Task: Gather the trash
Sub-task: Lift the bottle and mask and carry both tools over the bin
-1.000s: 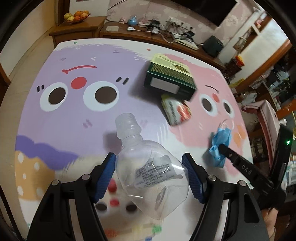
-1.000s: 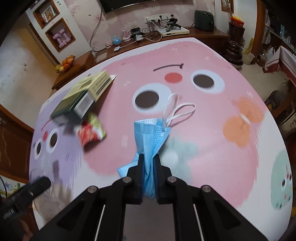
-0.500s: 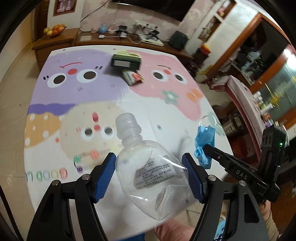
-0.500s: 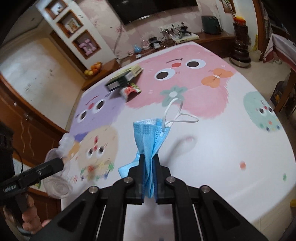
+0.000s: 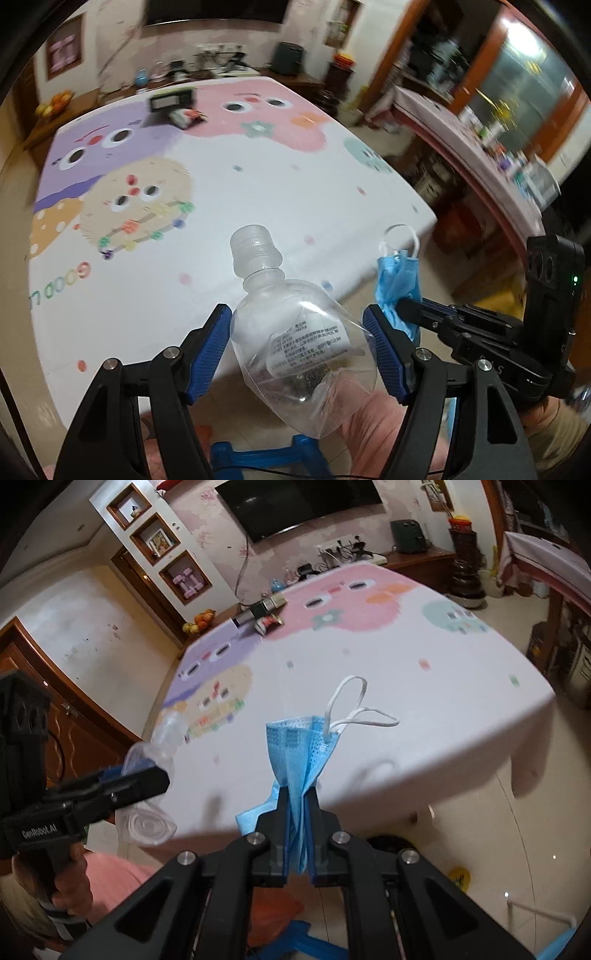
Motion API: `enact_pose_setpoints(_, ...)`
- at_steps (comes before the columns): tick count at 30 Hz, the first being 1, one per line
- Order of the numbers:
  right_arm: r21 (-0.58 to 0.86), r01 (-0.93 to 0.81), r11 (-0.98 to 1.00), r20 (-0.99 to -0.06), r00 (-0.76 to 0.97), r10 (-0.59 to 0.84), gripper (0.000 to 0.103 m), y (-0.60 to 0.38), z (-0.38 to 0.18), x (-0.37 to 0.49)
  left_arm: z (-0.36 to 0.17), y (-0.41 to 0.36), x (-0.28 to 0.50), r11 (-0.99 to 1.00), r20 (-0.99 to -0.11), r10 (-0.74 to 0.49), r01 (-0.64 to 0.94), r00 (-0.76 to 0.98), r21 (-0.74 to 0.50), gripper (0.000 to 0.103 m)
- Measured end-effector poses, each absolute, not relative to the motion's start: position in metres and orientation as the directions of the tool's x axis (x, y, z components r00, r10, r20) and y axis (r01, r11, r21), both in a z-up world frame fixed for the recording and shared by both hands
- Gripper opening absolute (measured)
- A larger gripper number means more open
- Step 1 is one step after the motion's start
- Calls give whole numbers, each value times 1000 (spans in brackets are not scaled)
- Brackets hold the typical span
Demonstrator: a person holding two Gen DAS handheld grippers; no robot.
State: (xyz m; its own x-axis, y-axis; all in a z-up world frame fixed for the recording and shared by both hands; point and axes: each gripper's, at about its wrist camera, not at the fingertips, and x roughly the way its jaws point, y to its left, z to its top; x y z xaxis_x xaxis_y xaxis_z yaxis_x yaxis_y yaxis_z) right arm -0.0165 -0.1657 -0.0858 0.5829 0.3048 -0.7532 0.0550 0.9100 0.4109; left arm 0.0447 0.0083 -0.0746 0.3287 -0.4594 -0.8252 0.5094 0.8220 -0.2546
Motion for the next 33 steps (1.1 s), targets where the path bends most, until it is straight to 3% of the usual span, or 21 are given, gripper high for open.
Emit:
enact_pose_setpoints(14, 427, 232, 874, -837, 469, 284, 6, -194, -198, -76, -166, -76, -25, 663, -909, -390, 729, 146, -168, 71)
enact_pose_setpoints(24, 467, 376, 801, -864, 389, 321, 7, -216, -311, -81, -269, -111, -17, 654, -968, -233, 752, 95, -84, 71)
enact_pose_setpoints(33, 495, 470, 731, -864, 357, 355, 7, -220, -380, -79, -325, -130, 0, 664, -980, -154, 748, 127, -8, 72)
